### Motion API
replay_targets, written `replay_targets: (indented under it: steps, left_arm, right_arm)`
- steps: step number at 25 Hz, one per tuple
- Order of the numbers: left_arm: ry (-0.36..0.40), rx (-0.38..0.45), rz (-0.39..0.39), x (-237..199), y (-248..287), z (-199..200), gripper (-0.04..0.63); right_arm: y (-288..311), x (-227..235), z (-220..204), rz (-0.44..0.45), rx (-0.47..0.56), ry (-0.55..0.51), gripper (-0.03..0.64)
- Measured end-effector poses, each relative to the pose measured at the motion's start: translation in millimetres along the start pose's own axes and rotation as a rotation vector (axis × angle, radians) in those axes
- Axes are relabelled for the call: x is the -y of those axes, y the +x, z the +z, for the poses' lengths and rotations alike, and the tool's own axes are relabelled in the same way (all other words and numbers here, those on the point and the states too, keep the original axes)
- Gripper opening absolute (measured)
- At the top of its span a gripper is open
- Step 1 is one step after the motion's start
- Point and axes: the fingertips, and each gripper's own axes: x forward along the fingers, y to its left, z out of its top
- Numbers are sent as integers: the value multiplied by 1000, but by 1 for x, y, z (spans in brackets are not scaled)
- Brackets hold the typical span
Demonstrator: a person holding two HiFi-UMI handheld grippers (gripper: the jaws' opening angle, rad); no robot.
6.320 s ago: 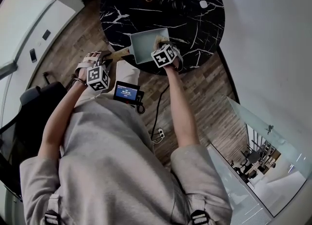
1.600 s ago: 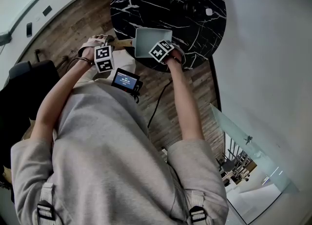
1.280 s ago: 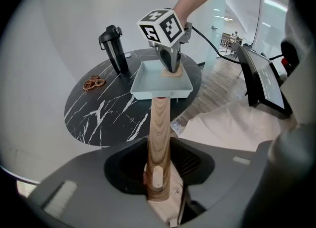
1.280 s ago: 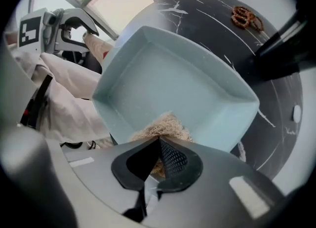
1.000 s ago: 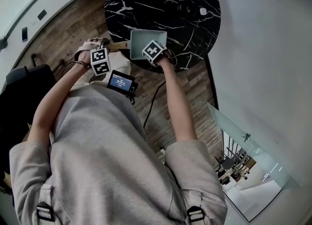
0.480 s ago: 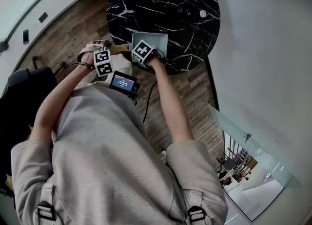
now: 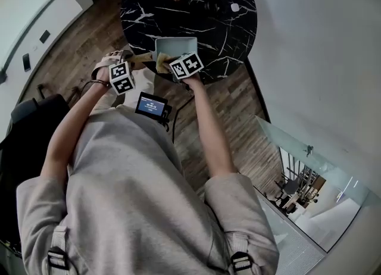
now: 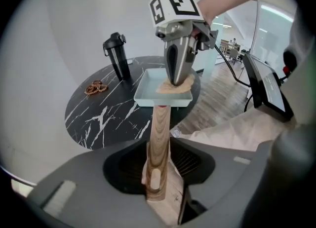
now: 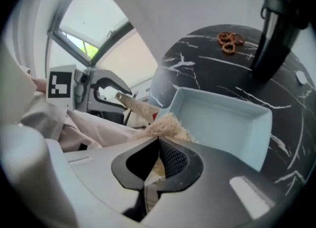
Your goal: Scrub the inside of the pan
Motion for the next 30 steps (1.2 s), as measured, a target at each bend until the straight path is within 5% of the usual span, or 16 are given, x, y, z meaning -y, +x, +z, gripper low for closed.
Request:
replay_targets:
  steps: [6,14,18,23,26,30]
  left_arm:
    - [12,188,4,13,-41,46,160]
    - [12,469,37,43,-120,127,140]
    - [-50,602,95,48,-175,158,125]
    - [-156,777,186,86,-241,198,102]
    - [-154,875,227,120,-271,220,94]
    - [-175,911,282,157,-302,232,72]
  right_arm:
    - [-61,-34,15,-1,336,102,21]
    - [-178,-70,12,-149,831,60,26]
    - [-241,-90,0,-226,1064,28,25]
    - [-296,-122,-48,-306,1223,-45,26]
    - [-321,-142,-82,-347,1295,-66,26]
    - [-347,-171,-117,-396,1354,-111,28]
